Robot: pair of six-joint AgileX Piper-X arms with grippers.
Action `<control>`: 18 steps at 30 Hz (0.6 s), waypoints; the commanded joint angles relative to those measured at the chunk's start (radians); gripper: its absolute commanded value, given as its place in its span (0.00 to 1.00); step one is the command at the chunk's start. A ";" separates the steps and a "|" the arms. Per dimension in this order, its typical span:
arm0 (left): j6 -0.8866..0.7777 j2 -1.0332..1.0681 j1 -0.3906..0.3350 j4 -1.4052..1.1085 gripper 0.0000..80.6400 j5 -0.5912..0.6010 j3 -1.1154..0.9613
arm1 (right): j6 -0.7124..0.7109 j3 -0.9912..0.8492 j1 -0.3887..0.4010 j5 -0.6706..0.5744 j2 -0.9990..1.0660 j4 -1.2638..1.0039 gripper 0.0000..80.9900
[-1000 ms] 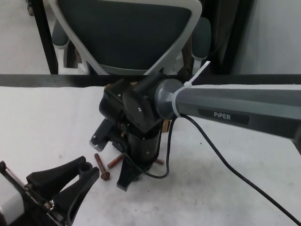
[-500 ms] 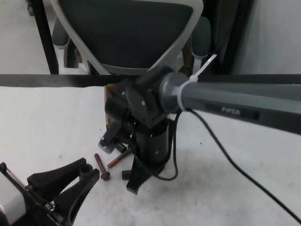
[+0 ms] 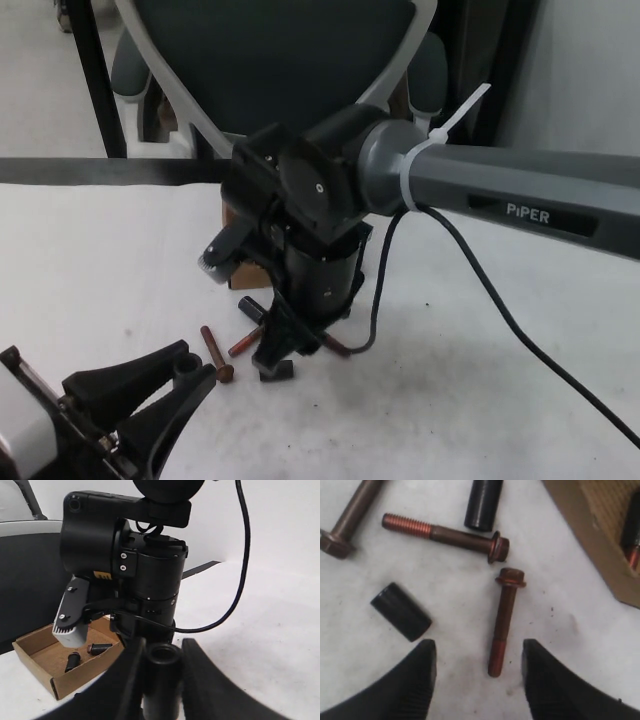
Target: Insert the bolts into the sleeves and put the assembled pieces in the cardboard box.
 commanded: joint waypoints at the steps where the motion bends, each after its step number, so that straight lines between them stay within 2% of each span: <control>1: 0.008 -0.010 -0.002 -0.012 0.01 0.008 -0.009 | 0.008 0.000 -0.020 -0.005 -0.004 -0.058 0.54; 4: 0.008 -0.010 -0.002 -0.012 0.01 0.008 -0.009 | -0.009 0.000 -0.034 -0.011 -0.003 -0.088 0.48; 11: 0.008 -0.010 -0.002 -0.023 0.01 0.008 -0.009 | -0.003 0.000 -0.086 -0.121 0.007 -0.112 0.48; 18: 0.008 -0.010 -0.002 -0.033 0.01 0.008 -0.009 | 0.001 -0.002 -0.117 -0.162 0.062 -0.065 0.48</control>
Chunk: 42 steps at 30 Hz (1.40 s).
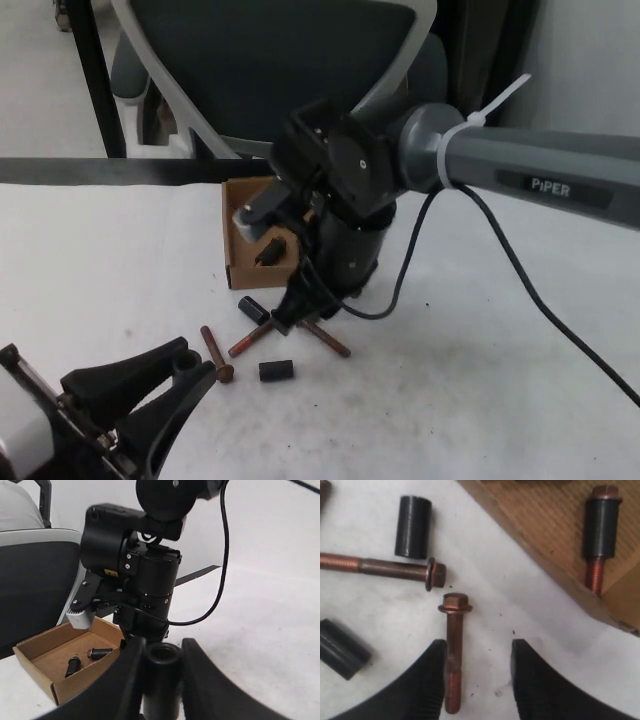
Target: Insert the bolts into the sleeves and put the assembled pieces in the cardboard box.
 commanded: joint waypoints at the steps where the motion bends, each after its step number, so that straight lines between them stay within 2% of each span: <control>1: 0.008 -0.010 -0.002 -0.018 0.01 0.008 -0.009 | 0.003 -0.003 -0.011 -0.056 0.035 0.024 0.48; 14: 0.008 -0.010 -0.002 -0.018 0.01 0.008 -0.009 | -0.004 -0.003 -0.012 -0.088 0.062 -0.039 0.47; 16: 0.008 -0.010 -0.002 -0.018 0.01 0.008 -0.009 | -0.004 -0.003 -0.012 -0.088 0.062 -0.063 0.35; 20: 0.008 -0.010 -0.002 -0.018 0.01 0.008 -0.009 | 0.000 -0.003 -0.012 -0.088 0.062 -0.083 0.00; 26: 0.008 -0.010 -0.002 -0.018 0.01 0.008 -0.009 | 0.007 -0.003 -0.012 -0.088 0.060 -0.031 0.00; 32: 0.008 -0.010 -0.002 0.006 0.01 0.092 -0.009 | 0.026 0.009 -0.012 -0.035 0.008 0.018 0.00; 38: 0.062 -0.010 -0.002 0.035 0.01 0.134 -0.009 | 0.056 0.139 -0.010 -0.035 -0.167 -0.064 0.00; 42: 0.093 -0.010 -0.002 0.035 0.01 0.225 -0.009 | 0.082 0.304 0.000 -0.044 -0.348 -0.166 0.00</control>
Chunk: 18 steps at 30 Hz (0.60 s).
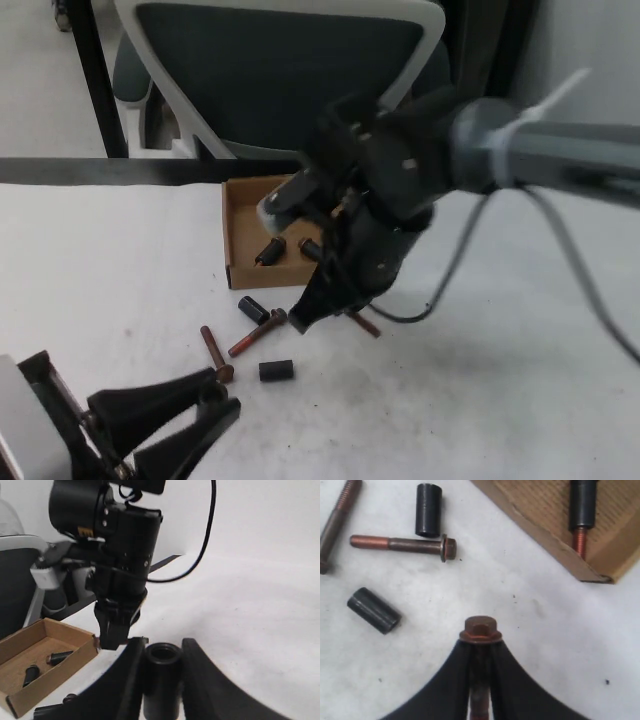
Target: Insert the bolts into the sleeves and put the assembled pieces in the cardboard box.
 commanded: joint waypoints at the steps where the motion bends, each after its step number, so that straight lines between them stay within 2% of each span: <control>1: 0.034 -0.010 -0.002 -0.010 0.01 0.063 -0.009 | 0.032 0.104 0.009 -0.011 -0.138 -0.089 0.00; 10: 0.147 -0.010 -0.002 0.012 0.01 0.102 -0.009 | 0.169 0.489 0.094 -0.063 -0.579 -0.437 0.00; 18: 0.205 -0.010 -0.002 0.012 0.01 0.111 -0.009 | 0.240 0.778 0.286 -0.074 -0.829 -0.852 0.00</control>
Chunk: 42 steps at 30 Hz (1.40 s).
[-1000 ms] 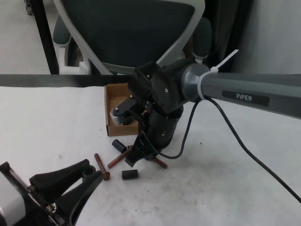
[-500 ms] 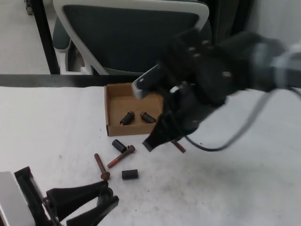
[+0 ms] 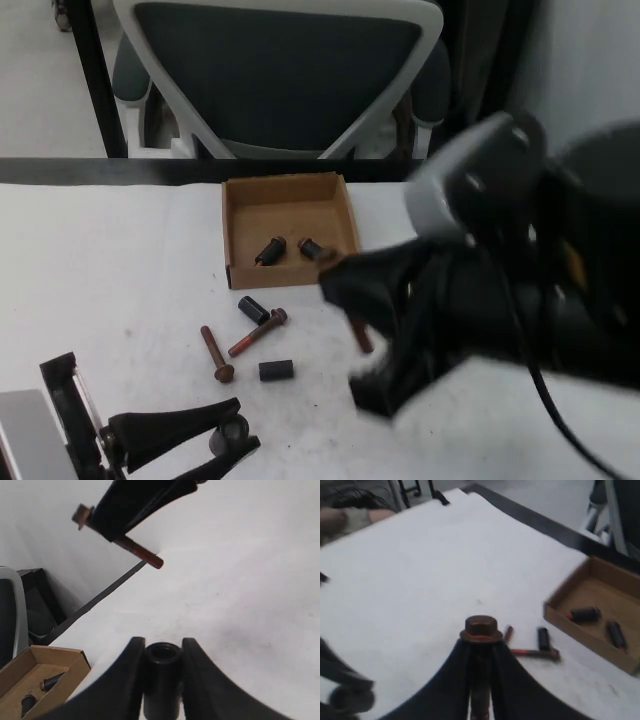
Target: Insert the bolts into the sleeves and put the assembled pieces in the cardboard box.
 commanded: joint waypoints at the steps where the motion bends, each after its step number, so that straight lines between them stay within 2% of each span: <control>1: 0.011 -0.010 -0.002 -0.012 0.01 0.017 -0.009 | 0.037 0.148 0.110 -0.006 -0.099 -0.279 0.00; 7: -0.038 -0.010 -0.002 -0.012 0.01 0.021 -0.009 | 0.068 0.269 0.220 0.010 -0.097 -0.532 0.00; 10: -0.084 -0.010 -0.002 -0.012 0.01 0.021 -0.009 | 0.068 0.298 0.254 0.051 -0.097 -0.586 0.00; 15: -0.177 -0.010 -0.002 -0.012 0.01 0.025 -0.009 | 0.068 0.310 0.287 0.044 -0.097 -0.629 0.00; 19: -0.219 -0.007 -0.002 -0.012 0.01 0.105 -0.009 | 0.066 0.309 0.299 0.016 -0.097 -0.644 0.00; 23: -0.219 0.009 -0.002 -0.027 0.01 0.121 -0.009 | 0.066 0.309 0.299 0.000 -0.097 -0.644 0.00; 32: -0.239 0.027 -0.002 -0.065 0.01 0.251 -0.009 | 0.065 0.309 0.299 -0.014 -0.097 -0.642 0.00; 42: -0.297 0.027 -0.002 -0.147 0.01 0.304 -0.009 | 0.073 0.309 0.299 -0.059 -0.087 -0.635 0.00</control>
